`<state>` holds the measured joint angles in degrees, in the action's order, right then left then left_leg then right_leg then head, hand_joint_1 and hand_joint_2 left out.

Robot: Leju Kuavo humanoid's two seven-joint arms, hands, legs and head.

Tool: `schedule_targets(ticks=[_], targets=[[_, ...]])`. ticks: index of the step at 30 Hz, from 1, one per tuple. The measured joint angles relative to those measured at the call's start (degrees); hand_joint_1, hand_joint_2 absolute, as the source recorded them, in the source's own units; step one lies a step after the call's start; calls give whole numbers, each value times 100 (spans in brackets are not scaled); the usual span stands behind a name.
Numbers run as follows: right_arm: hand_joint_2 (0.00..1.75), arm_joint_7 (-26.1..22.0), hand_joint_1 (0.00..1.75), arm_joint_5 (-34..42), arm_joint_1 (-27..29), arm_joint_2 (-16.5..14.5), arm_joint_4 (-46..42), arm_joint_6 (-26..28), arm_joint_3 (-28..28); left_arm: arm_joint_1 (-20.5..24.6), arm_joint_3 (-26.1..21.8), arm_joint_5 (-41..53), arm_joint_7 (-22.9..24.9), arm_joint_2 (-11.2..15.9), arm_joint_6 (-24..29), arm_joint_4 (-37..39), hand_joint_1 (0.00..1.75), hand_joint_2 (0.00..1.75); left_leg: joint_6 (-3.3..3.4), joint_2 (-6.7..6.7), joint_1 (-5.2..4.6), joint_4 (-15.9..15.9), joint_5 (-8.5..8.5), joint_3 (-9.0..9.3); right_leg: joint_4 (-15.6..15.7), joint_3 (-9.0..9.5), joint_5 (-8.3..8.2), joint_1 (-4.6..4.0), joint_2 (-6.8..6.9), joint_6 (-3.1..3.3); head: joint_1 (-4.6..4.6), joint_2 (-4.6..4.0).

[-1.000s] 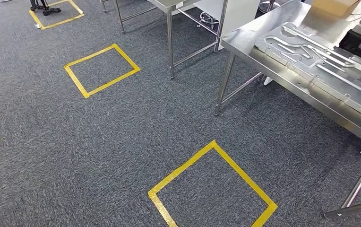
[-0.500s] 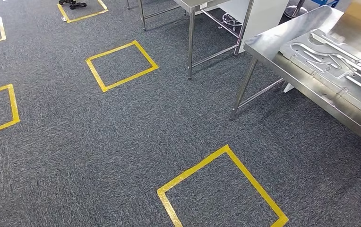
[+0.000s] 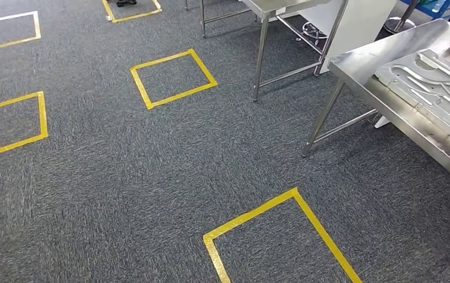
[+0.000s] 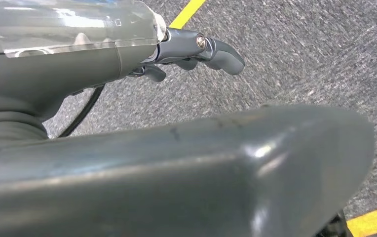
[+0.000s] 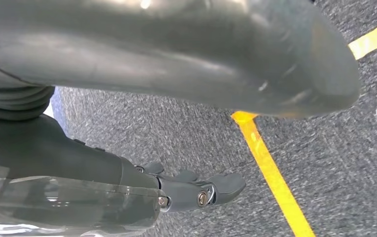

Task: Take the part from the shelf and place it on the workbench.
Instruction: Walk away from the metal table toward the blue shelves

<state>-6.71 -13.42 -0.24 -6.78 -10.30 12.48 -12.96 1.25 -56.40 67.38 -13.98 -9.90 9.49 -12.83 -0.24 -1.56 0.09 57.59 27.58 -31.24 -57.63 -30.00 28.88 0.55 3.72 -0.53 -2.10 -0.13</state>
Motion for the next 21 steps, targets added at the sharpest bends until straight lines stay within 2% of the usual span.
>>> schedule_targets(ticks=[2, 3, 4, 6, 7, 8, 9, 11, 12, 13, 14, 16, 18, 19, 21], targets=[[0, -1, 0, -9, -12, 0, 0, -8, 0, -11, -1, 3, 4, 0, 1, 0, 0, 0, 74, 62, 12, -43, -32, 16, -32, 2, 46, 18, -11, -64, 3, 0], [0, -2, 0, -11, -13, 0, 0, -11, 0, -11, -2, 8, 7, 1, 3, 0, 0, 0, 114, 90, 20, -68, -55, 27, -161, -48, 150, 28, -78, -90, 6, 1], [0, -3, 0, -13, -9, 0, 1, -13, 0, -7, -2, 16, 8, 1, 5, 0, 0, 0, 146, 116, 31, -90, -76, 36, -398, -153, 310, 36, -166, -110, 13, 1], [0, -4, 0, -16, 0, 0, 1, -14, 0, 0, -2, 33, 9, 1, 9, 0, 0, 0, 174, 172, 24, -92, -91, 14, -1159, -518, 696, 38, -313, -126, 21, 1], [0, -4, 0, -20, 4, 0, 1, -15, 0, 1, -2, 38, 9, 0, 9, 0, 0, 0, 178, 209, 18, -91, -93, 8, -1475, -681, 793, 38, -334, -128, 22, 0], [0, -4, 0, -22, 8, 0, 1, -15, 0, -1, -2, 40, 9, -1, 9, 0, 0, 0, 179, 252, 13, -89, -94, 8, -1623, -766, 778, 37, -344, -126, 22, 0], [0, -4, 0, -25, 12, 0, 1, -15, 0, -2, -2, 42, 9, -1, 9, 0, 0, 0, 177, 300, 11, -85, -92, 14, -1525, -733, 639, 36, -351, -118, 22, 0], [0, -5, 0, -29, 20, 1, 1, -15, 0, 1, -2, 49, 9, -1, 9, 0, 0, 0, 163, 400, 12, -71, -84, 28, -791, -413, 197, 37, -440, -79, 23, 0], [0, -5, 0, -31, 22, 4, 1, -15, 0, 6, -2, 54, 8, -3, 9, 0, 0, 0, 144, 443, 5, -54, -75, 22, -418, -248, 45, 33, -514, -56, 22, 0], [0, -7, 0, -32, 21, 7, 2, -15, 0, 10, -2, 58, 8, -4, 9, 0, 0, 0, 118, 477, 1, -42, -72, 9, -167, -144, -36, 27, -572, -33, 22, 0], [0, -8, 0, -33, 18, 9, 2, -15, 0, 10, -2, 60, 8, -6, 9, 0, 0, 0, 87, 504, 1, -36, -72, -8, -58, -106, -46, 17, -609, -13, 22, 0], [0, -10, 0, -34, 3, 10, 3, -15, 0, 6, -2, 65, 8, -6, 10, 0, 0, 0, 17, 552, 2, -39, -79, -28, -34, -104, -52, 12, -559, 32, 22, 0], [0, -14, 0, -35, 0, 9, 3, -15, -1, 3, -3, 79, 9, -4, 15, 0, 0, 0, -42, 467, 3, 94, 20, -88, 6, -84, -73, 32, -478, 101, 15, 0], [0, -15, 0, -35, 4, 9, 3, -15, -2, 6, -4, 83, 9, -3, 19, 0, 0, 0, -69, 388, 4, 317, 160, -190, 25, -77, -80, 43, -428, 137, 10, 0], [0, -17, 0, -36, 17, 10, 3, -17, -2, 11, -4, 86, 10, -3, 22, 0, 0, 0, -116, 256, 21, 1065, 551, -540, 27, -79, -72, 27, -330, 180, 3, 0]])
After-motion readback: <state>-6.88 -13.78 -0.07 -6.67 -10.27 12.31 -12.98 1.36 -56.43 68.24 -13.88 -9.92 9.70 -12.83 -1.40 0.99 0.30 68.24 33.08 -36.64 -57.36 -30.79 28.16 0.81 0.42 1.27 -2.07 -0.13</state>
